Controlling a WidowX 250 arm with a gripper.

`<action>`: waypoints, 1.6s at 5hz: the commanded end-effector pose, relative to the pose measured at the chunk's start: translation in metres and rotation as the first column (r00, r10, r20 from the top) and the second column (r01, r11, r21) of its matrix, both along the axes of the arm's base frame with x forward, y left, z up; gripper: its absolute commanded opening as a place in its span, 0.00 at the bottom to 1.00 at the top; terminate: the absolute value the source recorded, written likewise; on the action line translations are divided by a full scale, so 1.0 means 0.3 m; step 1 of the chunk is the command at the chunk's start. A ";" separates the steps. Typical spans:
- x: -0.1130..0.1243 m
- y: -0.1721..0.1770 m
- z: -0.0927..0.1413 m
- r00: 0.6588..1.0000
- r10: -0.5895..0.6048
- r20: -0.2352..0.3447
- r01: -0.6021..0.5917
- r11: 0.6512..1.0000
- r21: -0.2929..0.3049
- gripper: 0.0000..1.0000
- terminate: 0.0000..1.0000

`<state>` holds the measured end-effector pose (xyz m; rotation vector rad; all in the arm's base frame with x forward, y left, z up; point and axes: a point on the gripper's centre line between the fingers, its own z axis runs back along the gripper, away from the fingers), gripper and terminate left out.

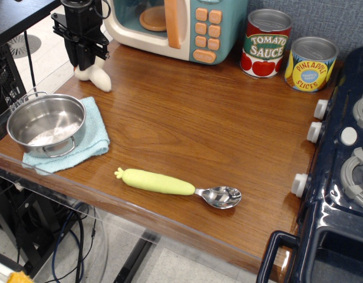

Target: PICK UP THE BLENDER AND PUT ANOTHER SIDE OF THE TABLE

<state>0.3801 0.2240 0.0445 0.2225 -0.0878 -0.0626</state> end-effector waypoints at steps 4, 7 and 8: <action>-0.051 -0.043 0.288 0.988 -0.014 0.154 0.008 0.999 0.041 1.00 0.00; -0.085 -0.082 0.347 0.986 -0.055 0.160 0.044 0.996 0.071 1.00 0.00; -0.085 -0.082 0.347 0.986 -0.055 0.160 0.044 0.996 0.071 1.00 0.00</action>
